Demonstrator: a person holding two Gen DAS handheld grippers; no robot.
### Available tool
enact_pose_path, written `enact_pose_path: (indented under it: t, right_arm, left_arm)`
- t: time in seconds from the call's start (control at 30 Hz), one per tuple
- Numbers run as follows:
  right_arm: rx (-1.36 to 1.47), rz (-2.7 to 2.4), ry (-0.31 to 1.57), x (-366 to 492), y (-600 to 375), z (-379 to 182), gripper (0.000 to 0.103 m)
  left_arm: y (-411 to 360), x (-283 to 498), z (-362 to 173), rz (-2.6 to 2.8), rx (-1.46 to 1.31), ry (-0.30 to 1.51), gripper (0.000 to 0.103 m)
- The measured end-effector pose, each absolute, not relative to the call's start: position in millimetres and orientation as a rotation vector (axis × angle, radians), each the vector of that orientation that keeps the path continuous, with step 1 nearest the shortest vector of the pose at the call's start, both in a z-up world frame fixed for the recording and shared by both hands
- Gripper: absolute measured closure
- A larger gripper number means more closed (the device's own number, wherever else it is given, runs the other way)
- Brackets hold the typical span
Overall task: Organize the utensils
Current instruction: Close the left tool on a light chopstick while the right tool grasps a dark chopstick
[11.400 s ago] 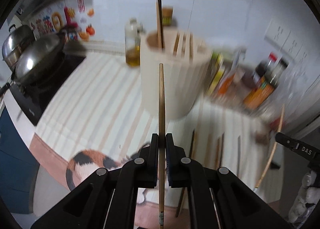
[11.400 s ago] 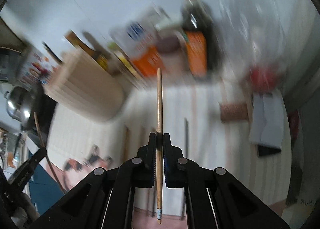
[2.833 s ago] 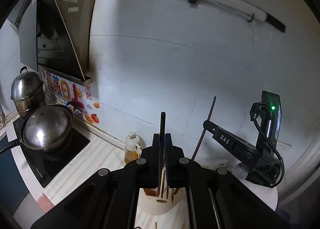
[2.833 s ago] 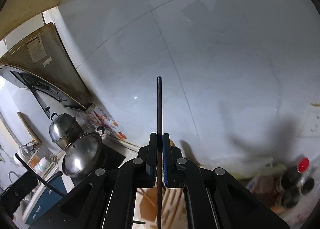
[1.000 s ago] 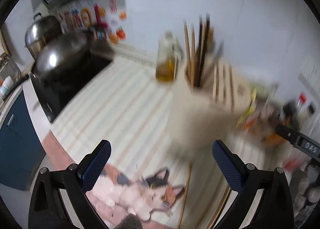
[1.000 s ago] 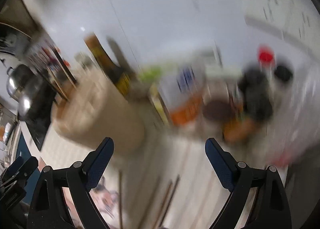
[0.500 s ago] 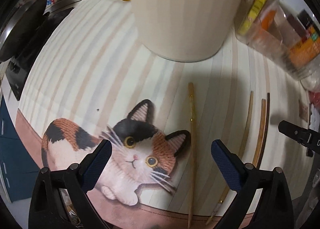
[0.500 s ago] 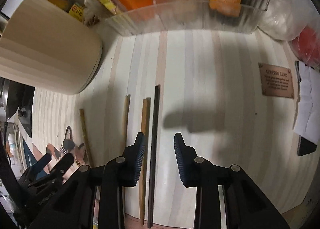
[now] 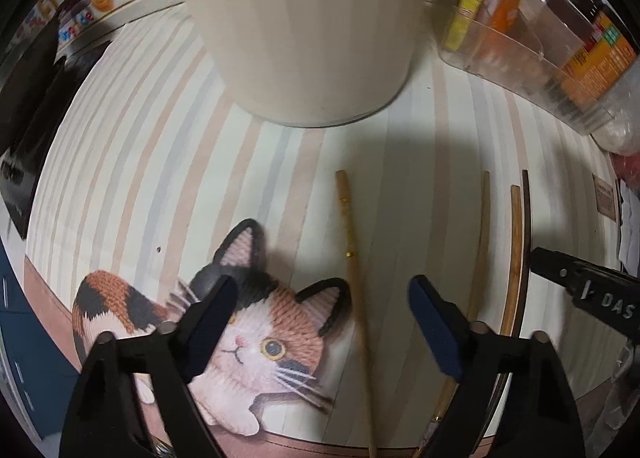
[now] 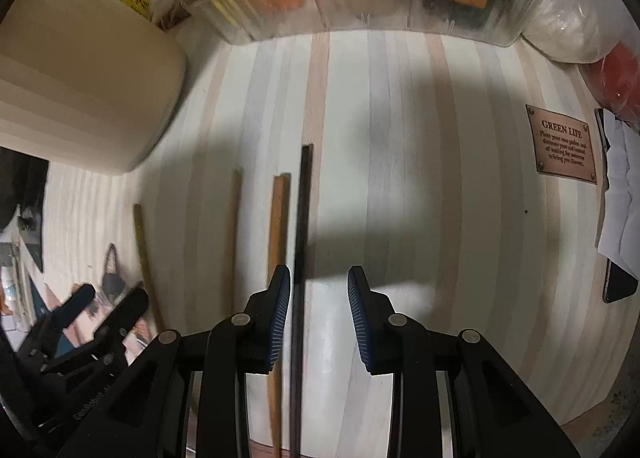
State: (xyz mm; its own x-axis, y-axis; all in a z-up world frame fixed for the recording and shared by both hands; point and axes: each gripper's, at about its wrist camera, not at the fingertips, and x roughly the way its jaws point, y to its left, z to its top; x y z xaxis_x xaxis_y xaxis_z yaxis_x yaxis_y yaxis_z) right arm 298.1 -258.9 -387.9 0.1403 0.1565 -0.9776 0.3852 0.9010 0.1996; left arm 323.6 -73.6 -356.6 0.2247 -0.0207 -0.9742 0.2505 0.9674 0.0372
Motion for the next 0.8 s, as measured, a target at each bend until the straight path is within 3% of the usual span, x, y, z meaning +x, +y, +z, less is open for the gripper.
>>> enact_pose_path:
  t: [0.1,0.37,0.47,0.8]
  right_arm:
    - [0.418,-0.181,1.435,300,-252,-389,0.078]
    - [0.3,-0.195,1.442,308,-223,-391,0.081]
    - [0.282,-0.165,1.444,310,-212,-392,0.098]
    - [0.273,-0.127,1.504,281,-216,-393,0.098]
  left_arm:
    - [-79,323,-357,-0.211,0.208,1.333,0.03]
    - [-87,325,-370,-0.25,0.221,1.377,0.087]
    - [-89,320,-372,-0.258,0.225,1.373,0.097]
    - [-50,291,-376,-0.251,0.214,1.419,0.099]
